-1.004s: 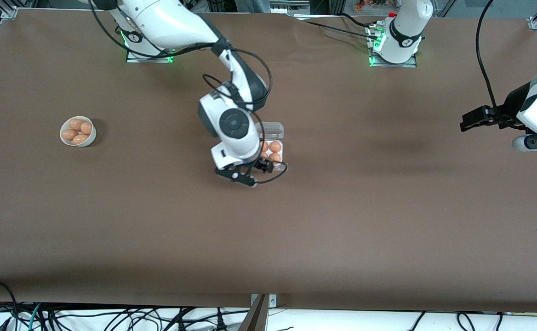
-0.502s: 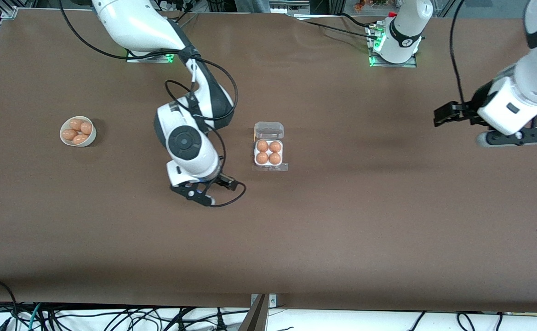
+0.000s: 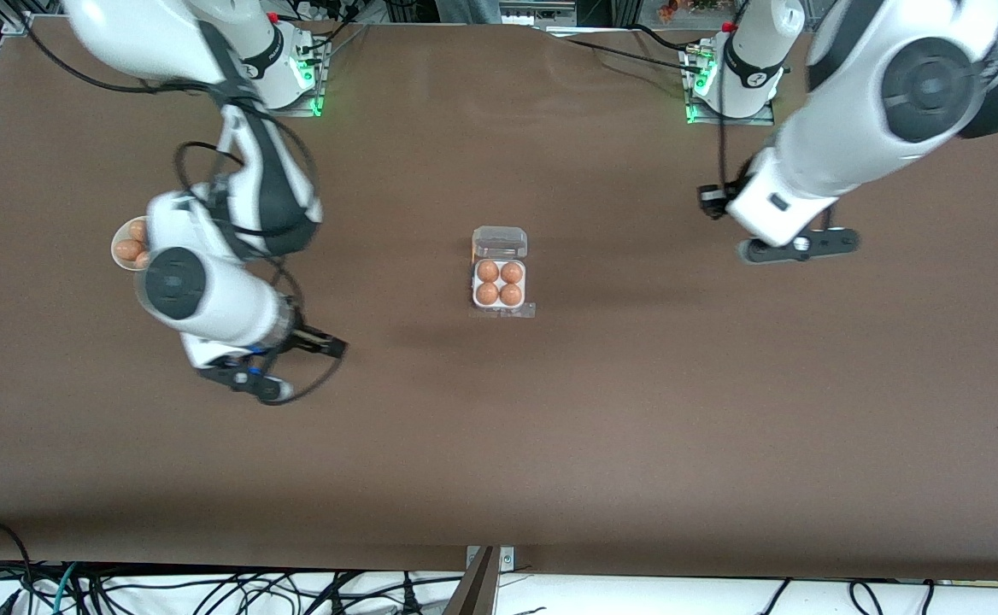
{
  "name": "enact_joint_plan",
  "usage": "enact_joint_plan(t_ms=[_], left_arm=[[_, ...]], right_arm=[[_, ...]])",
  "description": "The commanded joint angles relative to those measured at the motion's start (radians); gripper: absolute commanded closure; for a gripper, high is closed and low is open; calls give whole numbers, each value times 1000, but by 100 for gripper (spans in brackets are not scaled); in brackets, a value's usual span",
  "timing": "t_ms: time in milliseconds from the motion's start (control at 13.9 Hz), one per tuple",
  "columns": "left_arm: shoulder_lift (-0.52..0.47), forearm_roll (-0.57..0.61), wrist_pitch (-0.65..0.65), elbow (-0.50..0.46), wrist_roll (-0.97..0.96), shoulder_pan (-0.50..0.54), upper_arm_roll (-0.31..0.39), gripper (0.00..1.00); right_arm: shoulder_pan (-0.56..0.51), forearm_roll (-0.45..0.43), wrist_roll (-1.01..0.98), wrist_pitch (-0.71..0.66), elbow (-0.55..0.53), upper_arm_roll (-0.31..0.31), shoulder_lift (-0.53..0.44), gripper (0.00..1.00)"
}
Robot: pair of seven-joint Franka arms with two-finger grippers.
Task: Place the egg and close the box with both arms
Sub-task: 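Retract the right gripper while the left gripper reaches toward the box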
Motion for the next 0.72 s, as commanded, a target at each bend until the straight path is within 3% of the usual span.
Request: enact_joint_plan(t_ms=[0, 358, 645], left_arm=[[60, -69, -13, 25, -112, -74, 5, 87], [171, -185, -3, 29, -160, -176, 5, 99], [267, -268, 1, 30, -191, -223, 5, 100]], right_arm=[[-84, -68, -183, 4, -202, 41, -206, 0], [-98, -85, -349, -187, -221, -80, -388, 0], [-101, -78, -469, -403, -120, -131, -441, 0]])
